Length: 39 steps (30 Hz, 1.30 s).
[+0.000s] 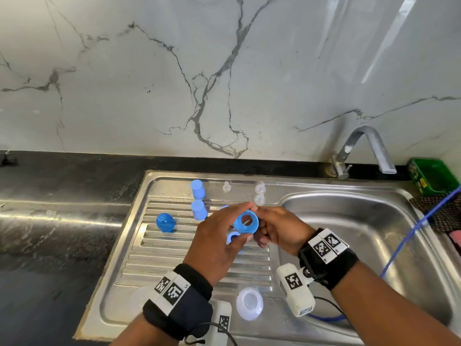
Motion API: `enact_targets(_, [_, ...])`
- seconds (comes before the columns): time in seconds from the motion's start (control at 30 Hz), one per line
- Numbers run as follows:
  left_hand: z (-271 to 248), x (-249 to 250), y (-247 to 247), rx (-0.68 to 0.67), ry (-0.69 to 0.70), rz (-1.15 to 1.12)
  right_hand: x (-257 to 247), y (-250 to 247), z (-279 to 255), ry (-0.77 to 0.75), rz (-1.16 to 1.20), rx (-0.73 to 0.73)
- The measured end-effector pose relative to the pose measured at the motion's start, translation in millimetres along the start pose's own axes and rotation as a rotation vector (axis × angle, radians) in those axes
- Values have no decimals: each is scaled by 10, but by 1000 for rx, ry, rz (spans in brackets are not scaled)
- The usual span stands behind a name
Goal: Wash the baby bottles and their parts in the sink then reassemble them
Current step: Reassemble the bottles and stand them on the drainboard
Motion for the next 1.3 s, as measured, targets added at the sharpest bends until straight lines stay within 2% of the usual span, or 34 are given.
enact_targets(0.13, [-14,-39,-25,52,-32,-51,-42,-33,42,29,-165,25])
enact_targets(0.23, [-49,-124,-135,138,-100,-98,-147,-211,304,26,-397,172])
enact_targets(0.3, [-80,-164,-211,179,-119,-123,-225,-337,619,-2,-605,285])
enact_targets(0.37, [-101,-185,-273,203,-117,-118,-251,-398,988,-30,-816,336])
enact_targets(0.57, [-175,-357,-457,290,-137,-113,45,-320,1938,-10,-1369,216])
enact_targets(0.67, [-236,-421,-528,311,-164,-165,182,-265,2186,37,-1463,117])
enact_targets(0.73, [-268,-478,-551,313,-181,-186,228,-256,2252,50,-1493,136])
enact_targets(0.83, [-281,-516,-573,303,-184,-182,242,-258,2227,44,-1469,191])
enact_targets(0.93, [-257,-509,-576,293,-172,-187,90,-297,1995,-27,-1285,297])
enact_targets(1.03, [-196,-478,-535,269,-168,-170,-139,-335,1517,-146,-908,397])
enact_targets(1.1, [-140,-441,-479,245,-169,-163,-222,-320,1112,-149,-502,391])
enact_targets(1.17, [-90,-360,-381,218,-147,-172,-234,-350,643,-145,-221,394])
enact_targets(1.3, [-26,-208,-160,122,-125,-155,-160,-402,-85,-163,-129,434])
Point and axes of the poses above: each hand's wrist, its own z-axis towards the middle knuckle, its own y-axis out of the palm, x = y × z, the point moved 4 cm from there along z, towards the middle knuckle, and after that the axes turned 9 degrees about -z, right-handed, at the moved point
